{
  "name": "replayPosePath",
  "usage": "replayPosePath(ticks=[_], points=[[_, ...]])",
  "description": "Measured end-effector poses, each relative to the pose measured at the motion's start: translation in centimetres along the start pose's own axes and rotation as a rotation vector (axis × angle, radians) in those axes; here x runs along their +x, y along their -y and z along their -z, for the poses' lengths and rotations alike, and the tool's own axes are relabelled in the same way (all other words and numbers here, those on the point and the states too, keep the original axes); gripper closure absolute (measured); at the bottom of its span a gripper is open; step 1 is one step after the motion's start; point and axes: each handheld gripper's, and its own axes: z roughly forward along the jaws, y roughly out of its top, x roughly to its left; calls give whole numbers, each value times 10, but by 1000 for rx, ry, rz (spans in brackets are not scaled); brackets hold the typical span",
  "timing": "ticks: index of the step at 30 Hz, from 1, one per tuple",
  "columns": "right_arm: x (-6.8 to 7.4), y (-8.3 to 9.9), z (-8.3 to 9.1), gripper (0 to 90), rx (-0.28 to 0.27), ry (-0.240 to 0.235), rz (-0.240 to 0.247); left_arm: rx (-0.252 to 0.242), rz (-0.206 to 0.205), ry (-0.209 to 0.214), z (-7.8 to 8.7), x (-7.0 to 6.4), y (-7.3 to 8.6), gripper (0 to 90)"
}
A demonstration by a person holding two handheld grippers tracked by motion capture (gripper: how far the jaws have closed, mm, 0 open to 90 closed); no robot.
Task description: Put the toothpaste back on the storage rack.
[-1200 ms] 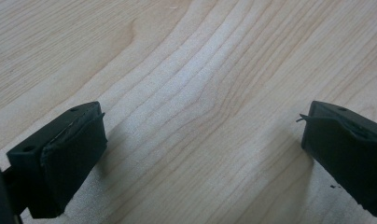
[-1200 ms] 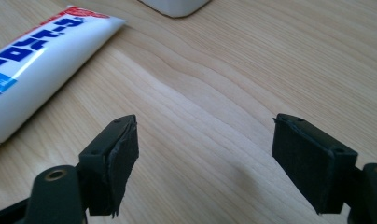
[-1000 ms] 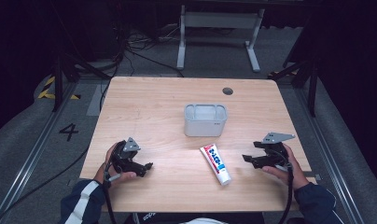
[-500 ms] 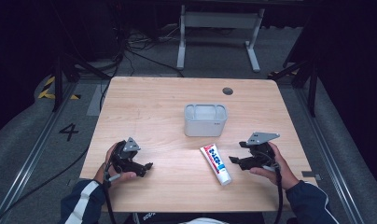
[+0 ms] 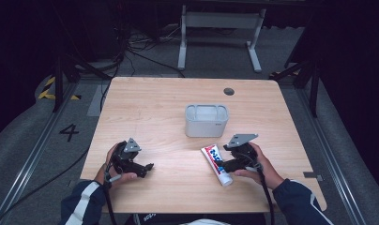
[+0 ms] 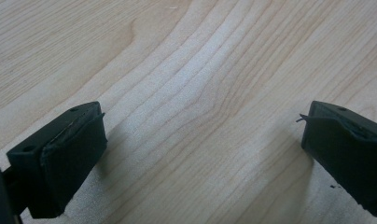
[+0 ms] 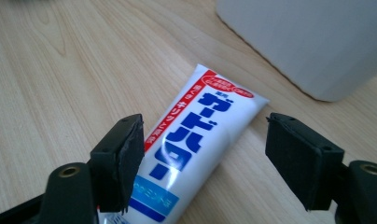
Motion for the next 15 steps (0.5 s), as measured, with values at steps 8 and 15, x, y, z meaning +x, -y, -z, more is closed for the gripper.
replayPosePath(ticks=[8, 15], points=[[5, -6, -19, 276, 62, 0, -13, 0, 0, 1, 0, 0, 0, 2], [4, -8, -33, 242, 125, 8, -21, 0, 0, 1, 0, 0, 0, 2]])
